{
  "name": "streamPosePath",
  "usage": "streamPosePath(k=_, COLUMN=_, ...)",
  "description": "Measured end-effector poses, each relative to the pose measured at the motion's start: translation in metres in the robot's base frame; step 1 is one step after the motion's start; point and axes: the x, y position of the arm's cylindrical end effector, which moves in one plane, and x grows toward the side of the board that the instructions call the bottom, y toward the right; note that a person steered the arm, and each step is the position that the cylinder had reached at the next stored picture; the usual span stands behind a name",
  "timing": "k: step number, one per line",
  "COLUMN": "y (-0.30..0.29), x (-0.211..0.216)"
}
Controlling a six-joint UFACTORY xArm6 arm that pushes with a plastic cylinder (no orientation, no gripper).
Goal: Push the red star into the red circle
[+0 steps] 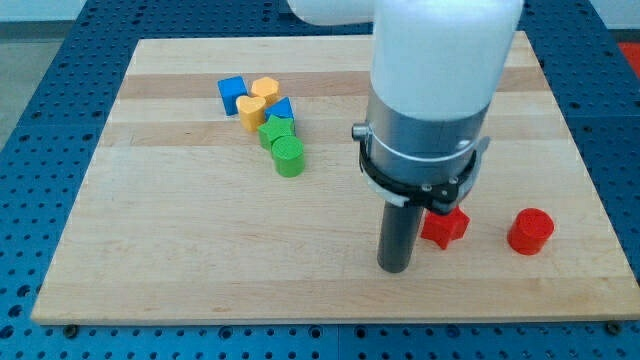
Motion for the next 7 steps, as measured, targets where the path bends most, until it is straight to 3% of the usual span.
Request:
streamPosePath(k=1, y=0.000, x=-0.002)
streamPosePath(k=2, y=0.000, x=-0.030)
streamPosePath(k=7, y=0.076, x=-0.030)
